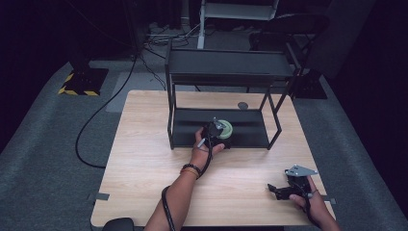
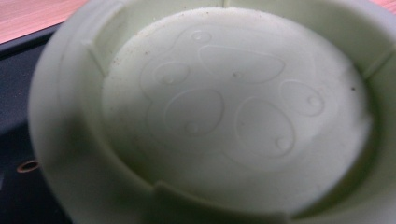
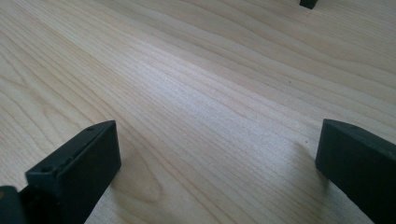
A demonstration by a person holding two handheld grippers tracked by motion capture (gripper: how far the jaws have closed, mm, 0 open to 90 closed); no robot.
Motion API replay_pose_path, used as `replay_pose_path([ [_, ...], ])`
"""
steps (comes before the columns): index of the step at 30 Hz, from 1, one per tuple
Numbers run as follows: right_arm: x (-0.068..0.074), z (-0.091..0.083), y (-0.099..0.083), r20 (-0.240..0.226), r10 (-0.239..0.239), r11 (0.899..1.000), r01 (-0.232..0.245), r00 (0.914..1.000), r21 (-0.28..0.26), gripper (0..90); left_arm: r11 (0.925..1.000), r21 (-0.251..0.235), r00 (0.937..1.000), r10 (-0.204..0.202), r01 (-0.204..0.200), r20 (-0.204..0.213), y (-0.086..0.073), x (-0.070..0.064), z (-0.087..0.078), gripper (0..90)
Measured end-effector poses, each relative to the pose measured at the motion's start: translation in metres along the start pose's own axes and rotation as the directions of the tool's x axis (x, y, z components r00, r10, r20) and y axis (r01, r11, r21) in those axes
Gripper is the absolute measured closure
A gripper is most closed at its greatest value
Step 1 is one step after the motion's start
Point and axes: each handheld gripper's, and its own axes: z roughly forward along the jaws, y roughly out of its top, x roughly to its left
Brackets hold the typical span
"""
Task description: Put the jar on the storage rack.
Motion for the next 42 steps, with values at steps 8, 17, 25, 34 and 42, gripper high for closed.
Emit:
replay_pose_path([
  [8, 0.0, 0.0, 0.0, 0.0, 0.0, 1.0, 0.0, 1.0, 0.0, 0.0, 0.9999, -0.012, 1.0, -0.003, 0.003, 0.005, -0.0014, 0.0002, 0.0008, 11.1],
  [17, 0.0, 0.0001, 0.0001, -0.001, -0.001, 1.0, 0.001, 1.0, 0.0, 0.0, 0.9999, -0.011, 1.0, 0.006, -0.006, 0.004, -0.0015, 0.0003, 0.0011, 11.0],
  [25, 0.0, 0.0002, 0.0002, -0.001, -0.001, 1.0, 0.001, 1.0, 0.0, 0.0, 1.0, -0.002, 1.0, 0.008, -0.008, 0.001, -0.0004, -0.0002, 0.0011, 11.0],
  [34, 0.0, 0.0003, 0.0003, -0.002, -0.002, 1.0, 0.002, 1.0, 0.001, 0.0, 0.9998, 0.014, 0.9999, 0.012, -0.012, 0.005, 0.0012, 0.0003, 0.0005, 11.0],
  [42, 0.0, 0.0004, 0.0004, -0.002, -0.002, 1.0, 0.002, 1.0, 0.001, 0.0, 0.9994, 0.03, 0.9998, 0.014, -0.015, 0.014, 0.0026, -0.0001, -0.0001, 8.4],
])
